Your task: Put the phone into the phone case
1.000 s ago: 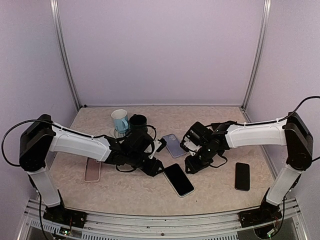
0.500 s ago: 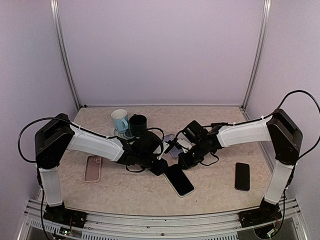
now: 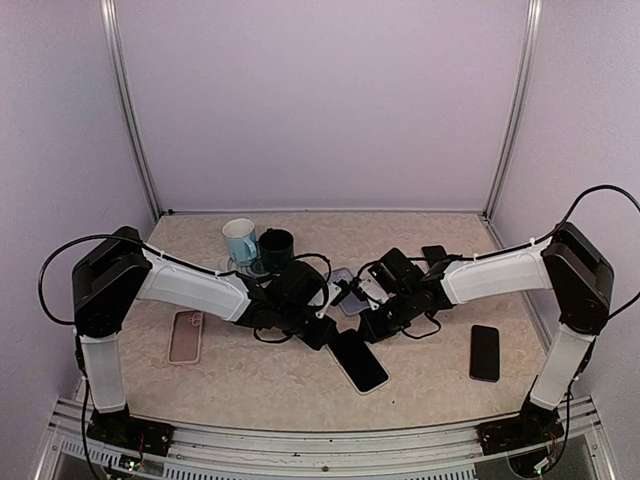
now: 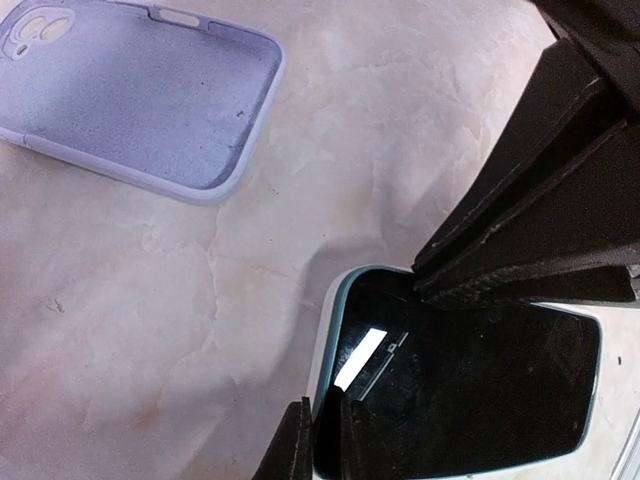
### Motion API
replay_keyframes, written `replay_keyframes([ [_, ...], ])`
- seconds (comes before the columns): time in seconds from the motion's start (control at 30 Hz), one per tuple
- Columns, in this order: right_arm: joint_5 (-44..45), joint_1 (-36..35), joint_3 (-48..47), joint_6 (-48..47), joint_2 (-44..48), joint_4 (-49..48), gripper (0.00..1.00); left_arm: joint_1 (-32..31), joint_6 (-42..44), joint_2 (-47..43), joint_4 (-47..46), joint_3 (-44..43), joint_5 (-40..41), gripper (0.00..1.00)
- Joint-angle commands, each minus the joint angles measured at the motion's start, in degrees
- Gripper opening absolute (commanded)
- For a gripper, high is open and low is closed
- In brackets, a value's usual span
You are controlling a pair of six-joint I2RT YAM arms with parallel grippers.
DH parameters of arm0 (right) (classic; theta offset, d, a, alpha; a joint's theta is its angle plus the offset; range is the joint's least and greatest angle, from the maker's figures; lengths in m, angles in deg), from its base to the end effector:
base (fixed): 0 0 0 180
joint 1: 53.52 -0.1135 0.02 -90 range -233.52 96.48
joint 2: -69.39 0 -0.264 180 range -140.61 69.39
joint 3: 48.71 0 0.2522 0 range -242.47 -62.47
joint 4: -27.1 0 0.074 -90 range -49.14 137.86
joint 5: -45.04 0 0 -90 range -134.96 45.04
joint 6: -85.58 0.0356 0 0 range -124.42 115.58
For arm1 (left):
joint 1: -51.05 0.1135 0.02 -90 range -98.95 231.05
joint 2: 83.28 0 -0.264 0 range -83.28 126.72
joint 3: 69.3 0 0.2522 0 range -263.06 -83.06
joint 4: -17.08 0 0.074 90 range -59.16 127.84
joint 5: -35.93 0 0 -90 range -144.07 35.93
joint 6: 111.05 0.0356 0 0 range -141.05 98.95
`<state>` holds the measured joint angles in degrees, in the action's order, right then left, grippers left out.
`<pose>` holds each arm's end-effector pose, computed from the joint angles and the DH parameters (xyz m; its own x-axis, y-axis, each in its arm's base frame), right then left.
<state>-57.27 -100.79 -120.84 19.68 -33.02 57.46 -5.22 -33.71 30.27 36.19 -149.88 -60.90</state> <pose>0.2305 0.2607 0.1494 -0.8619 -0.3451 -0.3717 -0.4784 0.7965 0.3698 0.2210 -0.3386 0.1320 -0.6173 0.5326 -0.5791 0.7493 0.6224 -0.2262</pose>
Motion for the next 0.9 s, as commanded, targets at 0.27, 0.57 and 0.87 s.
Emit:
replay_keyframes([
  [0.27,2.69,-3.62,0.99,1.92,1.08,11.02,0.09,-6.99,1.97,10.01,13.07,9.52,-11.60,0.07],
  [0.57,7.64,-7.18,-2.05,4.92,5.92,15.79,0.93,-0.94,-3.46,-11.10,-2.48,12.74,-5.27,0.20],
  [0.87,11.02,-13.20,-7.08,7.43,-1.60,21.16,0.99,1.24,-3.88,-25.08,-2.32,10.24,2.81,0.48],
])
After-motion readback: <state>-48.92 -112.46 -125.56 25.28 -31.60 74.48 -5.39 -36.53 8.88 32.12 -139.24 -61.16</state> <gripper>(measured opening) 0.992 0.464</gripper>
